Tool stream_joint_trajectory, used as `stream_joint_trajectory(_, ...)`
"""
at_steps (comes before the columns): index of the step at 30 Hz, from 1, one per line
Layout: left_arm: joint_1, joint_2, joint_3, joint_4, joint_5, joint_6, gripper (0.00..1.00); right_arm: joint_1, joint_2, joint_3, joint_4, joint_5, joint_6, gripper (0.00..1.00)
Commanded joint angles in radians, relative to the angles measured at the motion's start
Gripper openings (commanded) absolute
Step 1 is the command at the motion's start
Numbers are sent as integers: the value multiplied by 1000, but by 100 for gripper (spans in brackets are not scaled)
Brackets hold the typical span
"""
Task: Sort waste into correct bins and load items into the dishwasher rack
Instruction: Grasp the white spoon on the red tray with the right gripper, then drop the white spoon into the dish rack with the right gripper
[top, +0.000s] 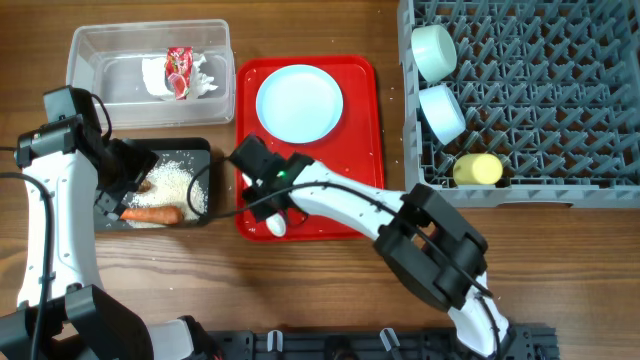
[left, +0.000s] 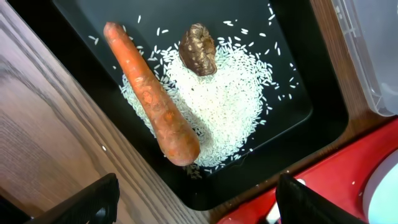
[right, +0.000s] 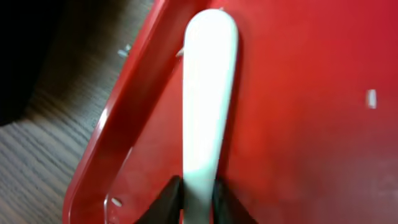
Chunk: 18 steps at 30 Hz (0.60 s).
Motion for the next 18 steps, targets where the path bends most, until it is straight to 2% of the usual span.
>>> stream_joint_trajectory(1,3,-18,2,-1,-21,24,80,44,45,15,-24,93,-9,6)
stream_joint_trajectory(5,3,-18,2,-1,-21,24,80,52,44,72,-84,149,-8,4)
stream_joint_trajectory(7,3,-18,2,-1,-21,24,81,40,39,142,-167,154,-10,4)
stream_joint_trajectory(10,3,-18,2,0,-21,23,82,-5,-22,210,-243,180,-18,4)
stream_joint_trajectory(12,3,-18,2,0,-21,24,85,-50,-114,211,-266,195,-35,4)
stream_joint_trajectory(14,3,-18,2,0,-21,23,95,-127,-243,211,-306,198,-43,4)
stream_joint_trajectory(18,3,-18,2,0,-21,23,100,-364,-478,211,-397,198,-55,4)
